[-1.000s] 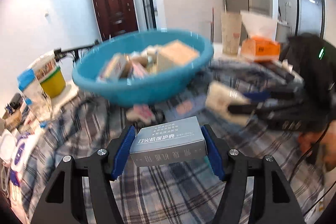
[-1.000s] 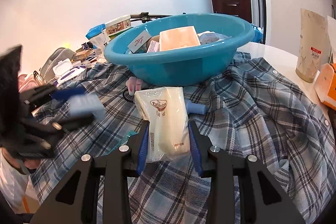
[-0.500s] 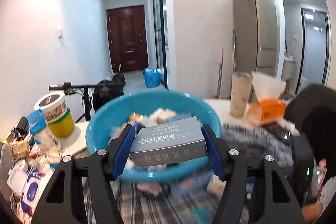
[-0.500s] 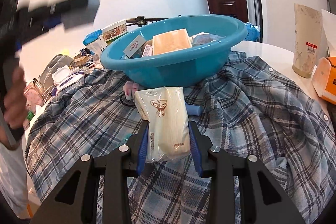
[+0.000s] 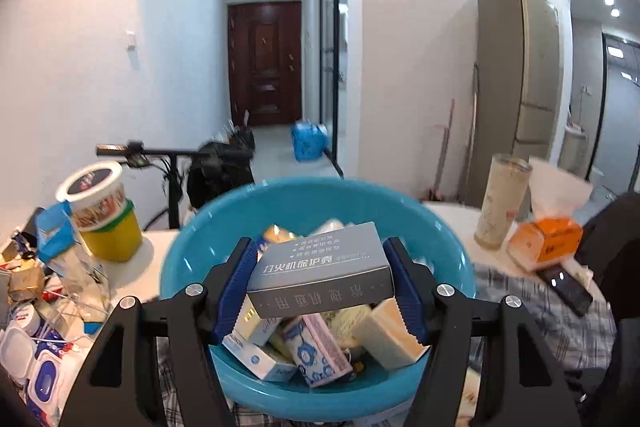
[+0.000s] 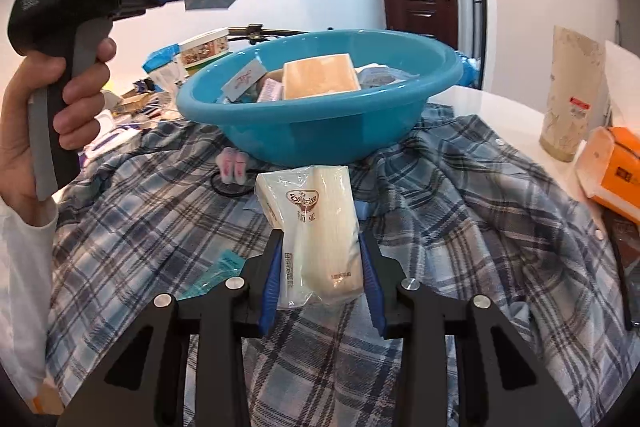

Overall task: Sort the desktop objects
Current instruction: 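Carry the grey box over the basin with the left tool while the right tool carries the sachet there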

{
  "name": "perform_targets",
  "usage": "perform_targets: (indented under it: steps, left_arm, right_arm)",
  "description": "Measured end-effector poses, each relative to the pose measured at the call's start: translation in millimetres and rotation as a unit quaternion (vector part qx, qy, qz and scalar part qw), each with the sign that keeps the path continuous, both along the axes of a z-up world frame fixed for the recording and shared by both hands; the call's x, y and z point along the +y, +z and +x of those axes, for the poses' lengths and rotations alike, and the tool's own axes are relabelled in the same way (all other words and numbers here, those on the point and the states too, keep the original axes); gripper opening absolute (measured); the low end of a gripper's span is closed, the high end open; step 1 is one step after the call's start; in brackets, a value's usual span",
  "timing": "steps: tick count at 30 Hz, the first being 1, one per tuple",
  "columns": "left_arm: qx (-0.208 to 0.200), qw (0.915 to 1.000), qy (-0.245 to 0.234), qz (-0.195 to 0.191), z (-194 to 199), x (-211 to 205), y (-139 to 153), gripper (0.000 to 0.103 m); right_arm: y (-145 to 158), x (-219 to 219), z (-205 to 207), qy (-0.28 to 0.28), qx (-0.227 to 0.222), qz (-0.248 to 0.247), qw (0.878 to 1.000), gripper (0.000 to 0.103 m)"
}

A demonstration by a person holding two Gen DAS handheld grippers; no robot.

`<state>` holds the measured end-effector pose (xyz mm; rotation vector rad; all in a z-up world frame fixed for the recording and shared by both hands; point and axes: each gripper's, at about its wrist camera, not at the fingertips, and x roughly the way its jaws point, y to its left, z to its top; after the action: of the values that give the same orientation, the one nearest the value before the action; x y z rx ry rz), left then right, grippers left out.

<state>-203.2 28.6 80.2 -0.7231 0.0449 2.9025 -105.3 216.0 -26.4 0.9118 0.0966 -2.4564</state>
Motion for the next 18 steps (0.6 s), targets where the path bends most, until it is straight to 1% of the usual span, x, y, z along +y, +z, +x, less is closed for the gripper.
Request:
perform_targets:
  steps: [2, 4, 7, 11, 16, 18]
  left_arm:
    - [-0.017, 0.9998, 0.004, -0.010, -6.4, 0.9, -11.2, 0.067]
    - [-0.022, 0.9996, 0.007, -0.014, -8.3, 1.6, -18.1, 0.067]
    - [-0.028, 0.9996, 0.007, -0.003, -9.5, -2.7, -23.1, 0.067]
    - [-0.021, 0.9996, 0.015, -0.013, -6.1, -3.3, -22.8, 0.067]
    - [-0.023, 0.9996, 0.014, 0.007, -6.1, -9.2, -22.1, 0.067]
    - [-0.022, 0.9995, 0.014, 0.015, -4.6, -12.3, -22.2, 0.067]
  right_arm:
    - [1.1, -2.0, 2.0, -0.001, 0.007, 0.006, 1.000, 0.035]
    - [2.4, -2.3, 4.2, -0.004, 0.015, 0.010, 1.000, 0.035]
    - [4.3, -0.1, 6.6, -0.008, 0.024, 0.007, 1.000, 0.035]
    - [9.5, 2.0, 13.3, -0.019, 0.049, 0.003, 0.999, 0.035]
    - [16.2, 3.1, 12.7, -0.031, 0.060, 0.000, 0.998, 0.035]
    - [28.9, 3.7, 15.1, -0.034, 0.074, -0.007, 0.997, 0.035]
